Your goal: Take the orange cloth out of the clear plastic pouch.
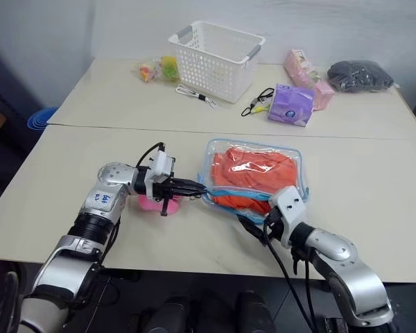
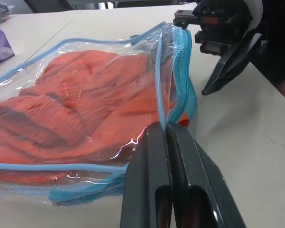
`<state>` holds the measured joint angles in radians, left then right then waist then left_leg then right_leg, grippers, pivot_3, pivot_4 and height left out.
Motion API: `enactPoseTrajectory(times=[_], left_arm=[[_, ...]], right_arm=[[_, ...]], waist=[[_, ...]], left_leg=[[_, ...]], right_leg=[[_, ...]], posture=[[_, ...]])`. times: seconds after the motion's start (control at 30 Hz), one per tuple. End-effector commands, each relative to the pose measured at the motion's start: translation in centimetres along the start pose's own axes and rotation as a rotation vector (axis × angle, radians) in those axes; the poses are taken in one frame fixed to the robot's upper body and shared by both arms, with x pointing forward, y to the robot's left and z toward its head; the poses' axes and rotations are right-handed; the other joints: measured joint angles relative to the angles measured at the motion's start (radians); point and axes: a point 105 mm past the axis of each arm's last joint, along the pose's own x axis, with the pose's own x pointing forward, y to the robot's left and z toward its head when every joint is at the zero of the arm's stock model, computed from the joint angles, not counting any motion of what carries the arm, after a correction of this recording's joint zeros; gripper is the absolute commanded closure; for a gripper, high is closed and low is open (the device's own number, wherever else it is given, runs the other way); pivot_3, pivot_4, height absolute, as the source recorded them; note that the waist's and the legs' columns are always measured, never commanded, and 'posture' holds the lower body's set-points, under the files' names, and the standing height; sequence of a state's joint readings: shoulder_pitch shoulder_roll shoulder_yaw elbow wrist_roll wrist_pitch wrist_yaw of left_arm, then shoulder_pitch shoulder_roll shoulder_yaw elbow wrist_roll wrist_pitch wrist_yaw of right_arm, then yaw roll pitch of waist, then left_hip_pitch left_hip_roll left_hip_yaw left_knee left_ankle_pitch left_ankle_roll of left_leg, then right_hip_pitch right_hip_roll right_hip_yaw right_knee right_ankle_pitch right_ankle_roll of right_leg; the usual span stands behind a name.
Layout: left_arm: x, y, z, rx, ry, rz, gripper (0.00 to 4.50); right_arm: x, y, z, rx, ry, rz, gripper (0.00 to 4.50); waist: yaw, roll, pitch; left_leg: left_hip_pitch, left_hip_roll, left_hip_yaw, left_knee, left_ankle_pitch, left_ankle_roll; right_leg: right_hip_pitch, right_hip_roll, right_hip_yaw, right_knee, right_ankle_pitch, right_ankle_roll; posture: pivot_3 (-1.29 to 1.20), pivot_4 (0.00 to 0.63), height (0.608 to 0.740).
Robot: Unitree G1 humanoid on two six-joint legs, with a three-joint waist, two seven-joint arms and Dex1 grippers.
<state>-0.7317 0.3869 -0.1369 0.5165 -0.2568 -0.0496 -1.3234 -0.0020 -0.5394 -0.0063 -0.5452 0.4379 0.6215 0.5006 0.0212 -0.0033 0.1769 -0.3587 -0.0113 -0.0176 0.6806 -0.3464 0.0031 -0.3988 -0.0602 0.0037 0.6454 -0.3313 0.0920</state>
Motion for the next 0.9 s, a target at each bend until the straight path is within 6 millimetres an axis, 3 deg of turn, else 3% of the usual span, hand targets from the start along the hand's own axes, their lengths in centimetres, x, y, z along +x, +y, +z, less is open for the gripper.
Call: enactPoseTrajectory(times=[0.03,0.3,0.6,0.7,0.77,0.9], left_arm=[[-0.1,0.0,0.7,0.028,-0.025,0.013,4.45],[-0.1,-0.5,0.4,0.021,-0.019,0.007,4.45],[0.1,-0.6,0.3,0.023,-0.022,-0.003,4.45],[0.2,-0.5,0.3,0.023,-0.027,-0.002,4.45],[0.3,-0.5,0.3,0.025,-0.029,-0.002,4.5],[0.5,-0.4,0.4,0.027,-0.036,0.008,4.5]], right_arm=[[0.0,-0.2,0.7,-0.069,-0.015,-0.015,0.0],[1.6,-1.9,-0.3,-0.37,0.088,-0.044,0.0],[4.5,-4.9,-1.6,-0.529,0.203,-0.153,0.0],[5.6,-4.9,-2.6,-0.496,0.251,-0.119,0.0],[6.1,-4.9,-2.8,-0.444,0.241,-0.112,0.38],[6.5,-5.2,-2.6,-0.398,0.235,-0.101,1.58]], waist=[[0.0,0.0,0.0],[-0.005,0.0,0.0],[-0.021,-0.001,0.0],[-0.023,-0.002,-0.001],[-0.024,-0.004,-0.002],[-0.023,-0.004,-0.003]], left_leg=[[0.0,0.0,0.0,0.0,0.0,0.0],[0.0,0.0,0.001,0.0,0.0,0.0],[0.0,0.0,0.0,0.0,0.0,0.0],[0.0,0.0,0.001,0.001,0.0,0.0],[0.0,0.0,0.0,0.001,0.0,0.0],[0.0,0.0,0.0,0.001,0.0,-0.001]], right_leg=[[0.0,0.0,0.0,0.0,0.0,0.0],[-0.001,0.0,0.0,0.0,0.0,0.0],[-0.001,0.0,0.0,0.001,0.0,0.0],[-0.001,0.0,0.0,0.002,0.0,0.0],[-0.001,0.0,0.0,0.002,0.0,0.0],[-0.001,0.0,0.0,0.002,0.0,0.0]], posture=[[0.0,0.15,0.74],[0.0,0.15,0.74],[0.0,0.15,0.74],[0.0,0.15,0.74],[0.0,0.15,0.74],[0.0,0.15,0.74]])
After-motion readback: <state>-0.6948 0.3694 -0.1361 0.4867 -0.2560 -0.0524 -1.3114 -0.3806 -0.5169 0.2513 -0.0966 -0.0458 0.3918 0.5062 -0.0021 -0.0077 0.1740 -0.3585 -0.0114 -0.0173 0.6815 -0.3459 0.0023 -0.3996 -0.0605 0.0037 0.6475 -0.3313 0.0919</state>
